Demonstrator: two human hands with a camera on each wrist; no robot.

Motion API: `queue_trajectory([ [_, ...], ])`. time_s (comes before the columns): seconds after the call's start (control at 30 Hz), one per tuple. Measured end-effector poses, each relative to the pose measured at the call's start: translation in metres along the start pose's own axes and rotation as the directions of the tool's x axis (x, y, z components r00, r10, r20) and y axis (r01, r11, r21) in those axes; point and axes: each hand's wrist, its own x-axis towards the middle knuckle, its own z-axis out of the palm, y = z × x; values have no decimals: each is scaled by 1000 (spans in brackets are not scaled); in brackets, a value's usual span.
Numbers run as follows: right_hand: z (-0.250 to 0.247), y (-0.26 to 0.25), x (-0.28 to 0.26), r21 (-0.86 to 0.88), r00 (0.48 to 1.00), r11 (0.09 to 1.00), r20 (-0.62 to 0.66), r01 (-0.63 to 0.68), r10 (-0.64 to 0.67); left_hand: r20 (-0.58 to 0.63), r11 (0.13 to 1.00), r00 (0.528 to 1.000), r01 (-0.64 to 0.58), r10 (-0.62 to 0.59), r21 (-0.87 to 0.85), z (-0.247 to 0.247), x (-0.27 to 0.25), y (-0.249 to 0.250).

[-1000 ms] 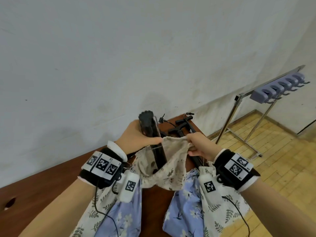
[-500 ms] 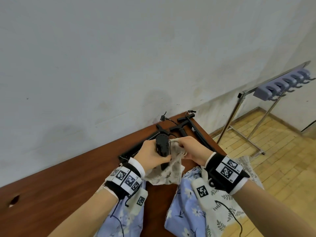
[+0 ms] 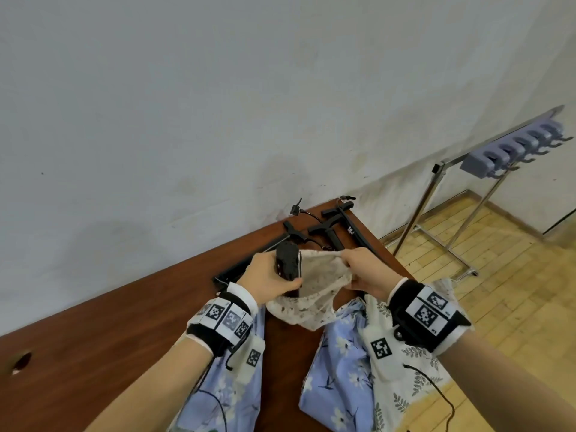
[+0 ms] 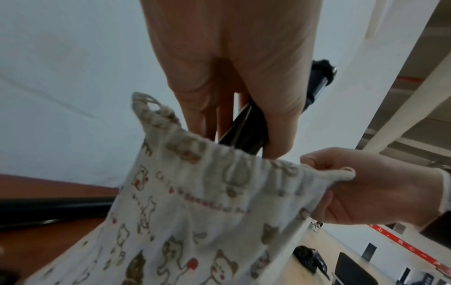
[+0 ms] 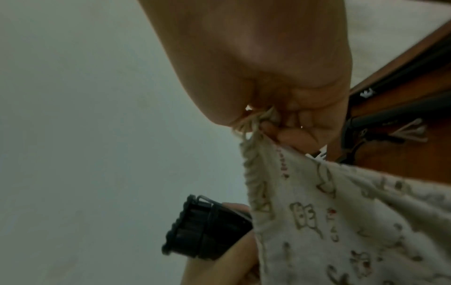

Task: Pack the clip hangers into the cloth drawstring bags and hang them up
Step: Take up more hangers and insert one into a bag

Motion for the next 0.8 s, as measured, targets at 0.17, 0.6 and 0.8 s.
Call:
queue_trajectory([
  [0.17,5,17,0,-124,1000,992,5,6,-5,-7,997,998,70,-70,-15,21,-2,-9],
  [0.6,13,3,3,-208,991,969,37,134,-129,40,993,993,-106,108,-47,50,6,-8],
  [0.8,26,5,7,-60,986,987,87,147,-142,87,948,993,-105,83,300,50,20,-16],
])
